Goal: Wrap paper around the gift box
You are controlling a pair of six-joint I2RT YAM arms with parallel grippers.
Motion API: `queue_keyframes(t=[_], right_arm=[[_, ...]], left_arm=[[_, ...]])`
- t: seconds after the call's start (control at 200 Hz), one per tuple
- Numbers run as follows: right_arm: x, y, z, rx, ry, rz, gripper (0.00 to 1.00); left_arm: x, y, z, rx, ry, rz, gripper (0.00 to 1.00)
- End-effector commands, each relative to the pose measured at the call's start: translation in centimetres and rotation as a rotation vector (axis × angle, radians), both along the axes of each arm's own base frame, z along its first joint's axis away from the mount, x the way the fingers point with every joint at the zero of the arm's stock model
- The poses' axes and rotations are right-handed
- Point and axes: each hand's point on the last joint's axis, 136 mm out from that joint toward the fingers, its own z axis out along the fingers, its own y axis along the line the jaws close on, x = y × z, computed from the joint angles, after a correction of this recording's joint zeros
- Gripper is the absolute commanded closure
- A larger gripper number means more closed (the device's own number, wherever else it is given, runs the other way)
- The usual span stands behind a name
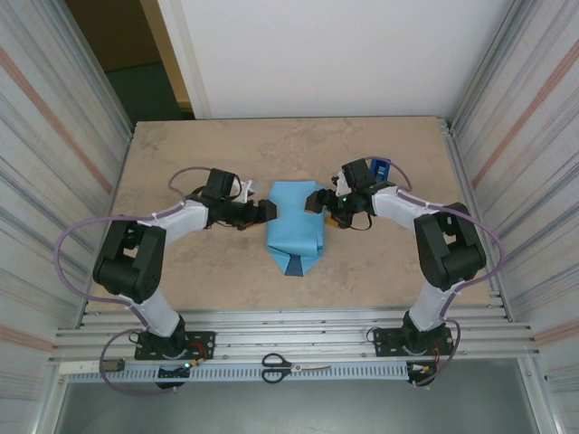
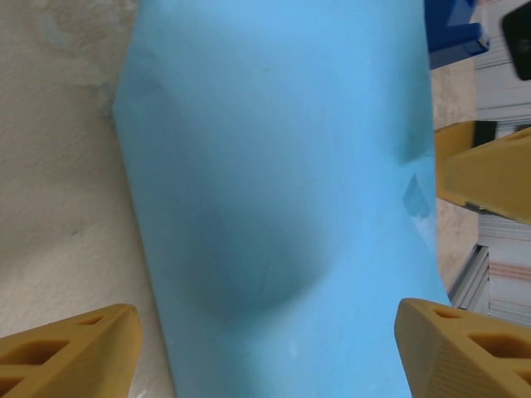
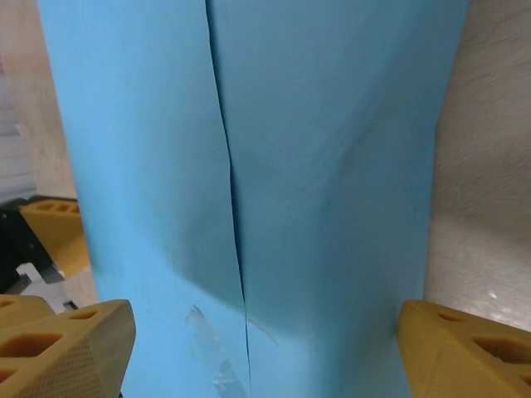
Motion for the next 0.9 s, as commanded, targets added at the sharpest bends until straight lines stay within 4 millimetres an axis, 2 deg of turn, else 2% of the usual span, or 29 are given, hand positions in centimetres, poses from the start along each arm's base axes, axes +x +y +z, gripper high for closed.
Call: queue_keyframes(t=[0.0, 0.261, 0.391, 0.496, 0.591, 0.696, 0.777, 0.842, 0.892], right_arm=[[-0.9, 1.4, 0.4, 0.043, 0.017, 0.100, 0.20], [-1.3, 2.3, 0.4, 0.085, 0.031, 0.162, 0.20], [-1.4, 2.5, 0.3, 0.105, 0.047, 0.179, 0.20], [-1.0, 2.5, 0.4, 0.121, 0.044, 0.183, 0.19], [-0.4, 2.4, 1.1, 0.118, 0.030, 0.176, 0.19], [0.1, 1.4, 2.8, 0.069, -0.031, 0.144, 0.16], [0.2, -0.8, 3.7, -0.025, -0.078, 0.065, 0.15], [-0.2, -2.7, 4.6, -0.073, -0.120, -0.007, 0.14], [-1.0, -4.0, 4.9, -0.092, -0.135, -0.061, 0.14]], left_arm=[[-1.0, -1.1, 0.1, -0.055, 0.020, -0.020, 0.22], [-3.0, -1.2, -0.8, -0.062, 0.052, 0.001, 0.24], [-4.0, -1.3, 0.2, -0.082, 0.038, 0.010, 0.24], [-4.6, -0.9, 0.4, -0.077, 0.036, 0.021, 0.24], [-5.1, 0.2, 0.2, -0.032, 0.023, 0.070, 0.23], [-5.3, 2.2, 1.0, 0.074, -0.068, 0.097, 0.22], [-5.2, 3.1, 2.9, 0.177, -0.196, 0.042, 0.22], [-5.0, 2.9, 5.0, 0.258, -0.326, -0.056, 0.22], [-5.4, 1.5, 6.5, 0.268, -0.433, -0.189, 0.23]])
